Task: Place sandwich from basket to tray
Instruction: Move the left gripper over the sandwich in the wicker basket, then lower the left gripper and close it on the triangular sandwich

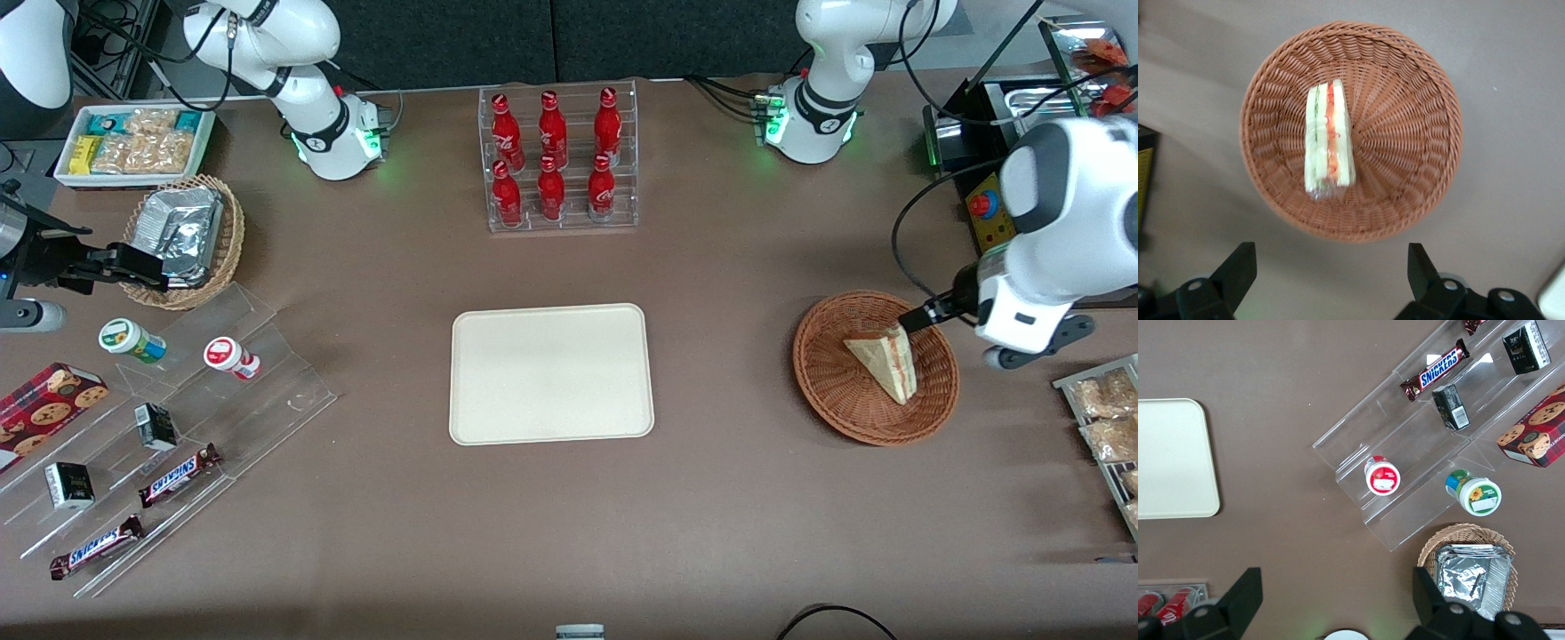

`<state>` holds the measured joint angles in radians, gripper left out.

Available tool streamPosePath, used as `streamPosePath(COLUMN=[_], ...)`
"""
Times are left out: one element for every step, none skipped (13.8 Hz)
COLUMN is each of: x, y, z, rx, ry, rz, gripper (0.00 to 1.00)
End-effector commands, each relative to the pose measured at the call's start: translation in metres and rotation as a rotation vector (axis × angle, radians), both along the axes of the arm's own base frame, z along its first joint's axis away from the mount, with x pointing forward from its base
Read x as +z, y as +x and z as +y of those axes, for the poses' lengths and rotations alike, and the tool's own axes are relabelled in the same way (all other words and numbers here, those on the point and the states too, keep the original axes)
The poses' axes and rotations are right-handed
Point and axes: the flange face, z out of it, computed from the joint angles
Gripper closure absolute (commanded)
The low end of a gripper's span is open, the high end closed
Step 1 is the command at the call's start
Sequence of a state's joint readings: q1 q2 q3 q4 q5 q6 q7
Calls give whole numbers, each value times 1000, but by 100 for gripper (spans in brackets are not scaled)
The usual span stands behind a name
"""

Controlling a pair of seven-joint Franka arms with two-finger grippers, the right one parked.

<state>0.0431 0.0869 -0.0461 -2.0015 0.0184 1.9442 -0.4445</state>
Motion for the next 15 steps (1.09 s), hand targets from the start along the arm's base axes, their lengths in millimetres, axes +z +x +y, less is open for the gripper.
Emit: streamPosePath(x=[-27, -39, -56, -70, -81, -92, -98, -107, -118, -130, -142, -151, -160, -165, -172], y=[-13, -10, -7, -4, -3, -2, 0, 2, 3, 5, 5, 6, 5, 6, 6], z=[2, 9, 11, 12, 12, 13, 15, 19, 28, 28, 29, 29, 29, 29, 28], rx=[22, 33, 37, 38, 34, 22, 18, 30, 65, 73, 74, 73, 72, 72, 71], ry=[23, 22, 21, 20, 24, 36, 44, 46, 54, 54, 53, 52, 52, 51, 50], rz=[-30, -31, -15, -8, -2, 13, 10, -1, 0, 2, 6, 11, 19, 17, 17], gripper=[0, 0, 0, 0, 0, 0, 0, 0, 0, 0, 0, 0, 0, 0, 0])
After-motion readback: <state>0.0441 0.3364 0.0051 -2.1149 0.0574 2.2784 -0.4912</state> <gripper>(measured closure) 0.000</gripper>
